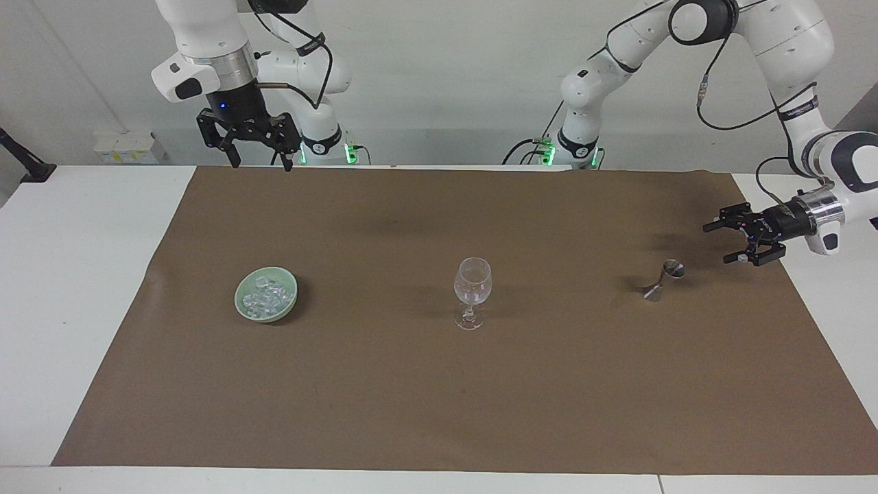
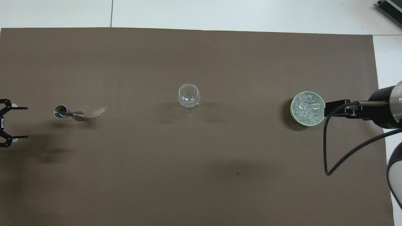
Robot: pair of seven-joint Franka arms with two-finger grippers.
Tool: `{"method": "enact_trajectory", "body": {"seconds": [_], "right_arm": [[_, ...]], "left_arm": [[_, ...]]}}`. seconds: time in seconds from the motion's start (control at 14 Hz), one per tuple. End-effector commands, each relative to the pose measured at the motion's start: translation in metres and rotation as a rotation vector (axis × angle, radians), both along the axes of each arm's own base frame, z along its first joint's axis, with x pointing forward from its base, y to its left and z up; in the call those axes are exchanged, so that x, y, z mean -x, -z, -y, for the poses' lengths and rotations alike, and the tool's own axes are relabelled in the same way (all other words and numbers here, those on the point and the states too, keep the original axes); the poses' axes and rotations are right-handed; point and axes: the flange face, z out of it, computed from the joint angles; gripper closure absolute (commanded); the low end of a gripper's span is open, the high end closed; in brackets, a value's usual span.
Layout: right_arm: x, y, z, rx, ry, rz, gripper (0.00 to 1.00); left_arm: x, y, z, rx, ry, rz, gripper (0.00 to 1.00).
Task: Pour wine and add ice with both arms
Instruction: 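Open the left gripper and move it toward the small metal cup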
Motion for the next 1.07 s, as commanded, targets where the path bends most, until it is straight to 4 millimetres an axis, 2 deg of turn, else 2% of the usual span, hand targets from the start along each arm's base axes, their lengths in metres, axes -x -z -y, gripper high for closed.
{"method": "enact_trajectory", "body": {"seconds": [0.0, 0.21, 0.43, 0.57, 0.71, 1.0], "right_arm": [[0.002, 0.0, 0.002, -0.015, 0.014, -0.008, 0.0], [0.001, 0.0, 0.002, -0.016, 0.013, -0.009, 0.0], [0.002, 0.0, 0.002, -0.015, 0.014, -0.008, 0.0], [0.002, 0.0, 0.002, -0.015, 0.013, -0.008, 0.0], [0.001, 0.0, 0.002, -0.016, 0.013, -0.009, 0.0], [0.002, 0.0, 0.002, -0.015, 0.014, -0.008, 0.0]], "left_arm": [[0.013, 0.004, 0.008, 0.035, -0.056, -0.019, 0.0], [0.018, 0.01, 0.013, 0.055, -0.092, -0.03, 0.0], [0.012, 0.001, 0.012, 0.117, -0.18, -0.12, 0.0], [0.011, 0.007, 0.008, 0.143, -0.193, -0.121, 0.0], [0.006, 0.032, -0.005, 0.175, -0.211, -0.143, 0.0], [0.002, 0.076, -0.003, 0.235, -0.18, -0.151, 0.0]]}}
